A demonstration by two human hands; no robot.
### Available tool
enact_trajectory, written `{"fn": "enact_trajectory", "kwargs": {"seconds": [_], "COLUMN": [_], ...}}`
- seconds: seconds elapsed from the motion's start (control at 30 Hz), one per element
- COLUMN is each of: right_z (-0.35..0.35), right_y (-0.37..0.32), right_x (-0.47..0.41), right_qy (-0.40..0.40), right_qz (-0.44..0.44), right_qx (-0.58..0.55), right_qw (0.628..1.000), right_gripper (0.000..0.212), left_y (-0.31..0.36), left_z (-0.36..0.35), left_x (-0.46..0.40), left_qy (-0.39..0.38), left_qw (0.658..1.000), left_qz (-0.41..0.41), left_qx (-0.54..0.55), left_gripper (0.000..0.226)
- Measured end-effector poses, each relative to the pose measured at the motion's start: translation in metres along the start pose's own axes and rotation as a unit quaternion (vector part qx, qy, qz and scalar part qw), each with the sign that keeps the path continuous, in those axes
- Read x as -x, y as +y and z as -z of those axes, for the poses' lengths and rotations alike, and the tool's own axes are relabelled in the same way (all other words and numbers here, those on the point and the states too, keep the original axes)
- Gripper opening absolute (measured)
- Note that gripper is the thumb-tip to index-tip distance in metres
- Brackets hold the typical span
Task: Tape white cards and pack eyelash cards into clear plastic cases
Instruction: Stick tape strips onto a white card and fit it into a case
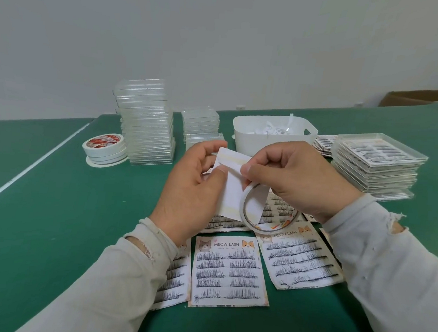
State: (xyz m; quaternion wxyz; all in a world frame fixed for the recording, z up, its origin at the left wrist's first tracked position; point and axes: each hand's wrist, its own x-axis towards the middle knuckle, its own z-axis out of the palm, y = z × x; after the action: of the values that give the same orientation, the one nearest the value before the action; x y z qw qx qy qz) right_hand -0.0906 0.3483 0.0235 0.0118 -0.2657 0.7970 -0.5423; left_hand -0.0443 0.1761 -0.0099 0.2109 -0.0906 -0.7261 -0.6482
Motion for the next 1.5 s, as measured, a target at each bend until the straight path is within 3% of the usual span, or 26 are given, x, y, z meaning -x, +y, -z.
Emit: {"fn": "enact_trajectory", "kwargs": {"seconds": [0.83, 1.5], "right_z": [0.0032, -0.0020], "right_y": [0.0043, 0.0046], "right_x": [-0.0021, -0.0040], "right_qy": [0.019, 0.097], "right_qz": [-0.009, 0.005], "right_qx": [-0.002, 0.093], "right_qw": [1.000, 0.991], "right_gripper": [0.019, 0.032], "left_y": [-0.0008, 0.0015], "left_z": [0.0009, -0.0036], "left_x": [0.0007, 0.0028], "left_qy": [0.036, 0.046], "left_qw": [0.997, 0.995], "left_qz": [-0.008, -0.039], "left_qx": [-0.070, -0.082], "left_gripper": [0.026, 0.025]}}
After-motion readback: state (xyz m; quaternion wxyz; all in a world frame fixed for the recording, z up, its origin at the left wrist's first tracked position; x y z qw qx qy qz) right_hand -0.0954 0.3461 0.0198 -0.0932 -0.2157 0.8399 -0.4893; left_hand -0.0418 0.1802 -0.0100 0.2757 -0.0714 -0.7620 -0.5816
